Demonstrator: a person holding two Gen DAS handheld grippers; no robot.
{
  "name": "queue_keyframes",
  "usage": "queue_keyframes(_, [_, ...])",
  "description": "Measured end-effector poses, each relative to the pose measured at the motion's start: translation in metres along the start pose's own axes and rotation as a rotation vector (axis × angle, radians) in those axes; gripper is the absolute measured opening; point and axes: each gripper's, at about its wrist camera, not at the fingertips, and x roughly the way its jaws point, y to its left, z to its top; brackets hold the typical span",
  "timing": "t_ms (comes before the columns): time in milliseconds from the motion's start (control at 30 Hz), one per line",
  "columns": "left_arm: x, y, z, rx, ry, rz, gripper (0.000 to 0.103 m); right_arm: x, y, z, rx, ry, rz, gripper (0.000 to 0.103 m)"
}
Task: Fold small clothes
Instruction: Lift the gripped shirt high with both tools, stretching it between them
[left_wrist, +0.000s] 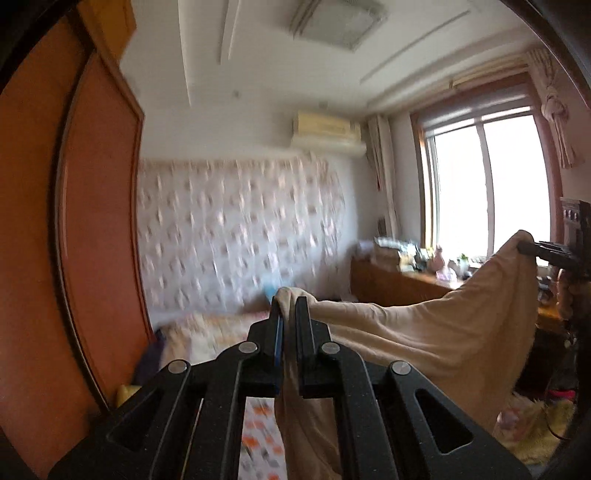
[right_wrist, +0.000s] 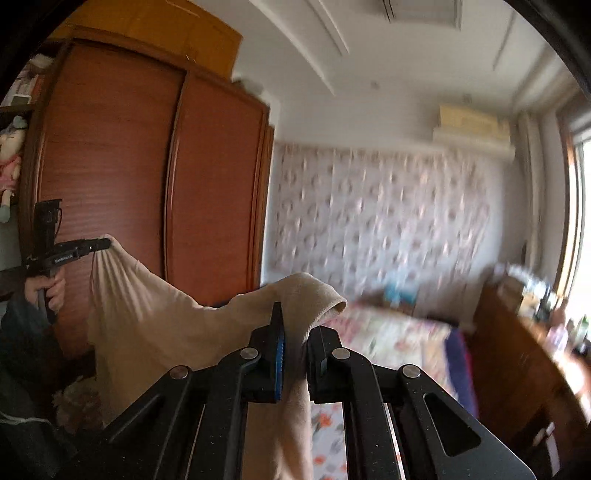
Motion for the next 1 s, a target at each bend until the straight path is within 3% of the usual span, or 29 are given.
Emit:
queue_keyframes(200, [-0.018,0.013,0.057,0.043,-0.137,0.067,0.006,-0.031,-0.006,0.063,-0.037,-0.038,-0.078,0.009])
queue_keyframes(367, [-0.040,0.018,0.071,0.062,-0.204,0.080,0.006,-0.053,0.000,0.089,-0.056,-0.061,-0.125,0.009])
queue_keyframes(567, [-0.046,0.012,0.073,0.098,-0.238,0.091,0.006,-0.063,0.029,0.087,-0.088,-0.058,-0.144,0.009])
queue_keyframes(800, [-0.050,0.008,0.080,0.110,-0.249,0.096,0.006,-0.036,0.004,0.062,-0.116,-0.052,-0.156,0.009])
queue_keyframes(1000, [-0.025,0.009,0.075,0.127,-0.200,0.117,0.006,-0.007,-0.006,0.050,-0.116,0.005,-0.175,0.009])
